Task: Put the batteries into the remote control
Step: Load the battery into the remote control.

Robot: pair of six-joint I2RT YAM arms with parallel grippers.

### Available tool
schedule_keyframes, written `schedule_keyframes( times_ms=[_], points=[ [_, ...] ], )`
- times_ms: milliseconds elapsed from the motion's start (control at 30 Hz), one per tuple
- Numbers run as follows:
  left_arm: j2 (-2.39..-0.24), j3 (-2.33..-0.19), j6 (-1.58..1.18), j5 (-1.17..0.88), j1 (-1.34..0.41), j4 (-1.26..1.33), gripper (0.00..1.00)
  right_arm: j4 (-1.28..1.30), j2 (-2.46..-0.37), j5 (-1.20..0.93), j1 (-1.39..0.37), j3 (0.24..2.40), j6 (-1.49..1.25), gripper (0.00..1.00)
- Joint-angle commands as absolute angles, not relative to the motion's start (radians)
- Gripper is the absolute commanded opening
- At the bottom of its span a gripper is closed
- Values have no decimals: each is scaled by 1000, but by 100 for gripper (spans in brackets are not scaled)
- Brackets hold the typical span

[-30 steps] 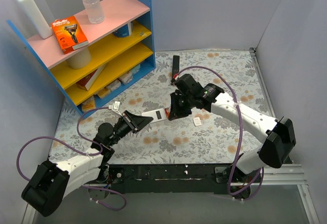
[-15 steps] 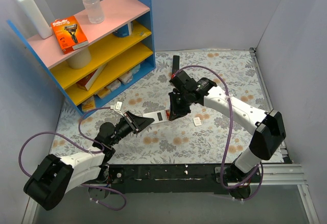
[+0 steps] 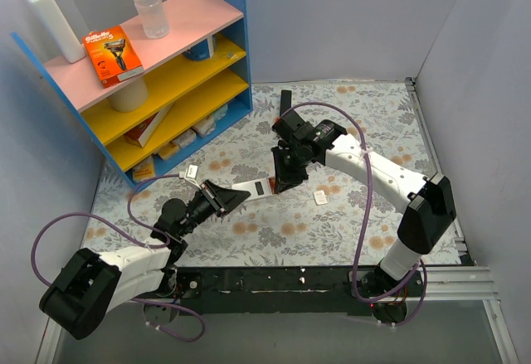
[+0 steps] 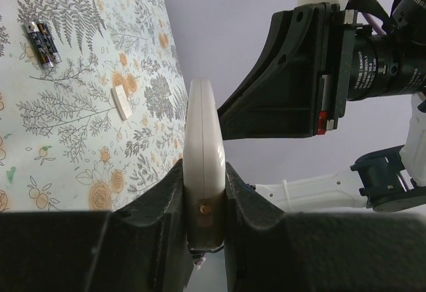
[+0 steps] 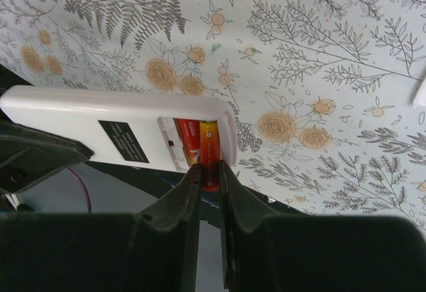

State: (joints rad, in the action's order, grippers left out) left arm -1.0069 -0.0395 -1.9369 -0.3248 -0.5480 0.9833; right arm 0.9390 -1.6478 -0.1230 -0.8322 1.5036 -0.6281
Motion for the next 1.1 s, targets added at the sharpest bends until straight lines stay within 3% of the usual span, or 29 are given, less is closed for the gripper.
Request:
schedule_keyframes(
  times_ms=[0, 267, 667, 1067],
  points=[
    [-999, -12, -1979, -351, -555, 1115, 0, 931, -1686, -91, -831, 1554, -629, 21],
    [-997, -23, -1973, -367, -555, 1101, 0, 940, -1723, -95, -833, 1601, -618, 22],
    [-968, -5, -2037, -288, -555, 1026, 0, 969, -1721, -112, -831, 1608, -603, 37],
    [-959, -3, -2068, -267, -555, 1002, 0, 1037, -1690, -71, -831, 1646, -565, 40]
  ],
)
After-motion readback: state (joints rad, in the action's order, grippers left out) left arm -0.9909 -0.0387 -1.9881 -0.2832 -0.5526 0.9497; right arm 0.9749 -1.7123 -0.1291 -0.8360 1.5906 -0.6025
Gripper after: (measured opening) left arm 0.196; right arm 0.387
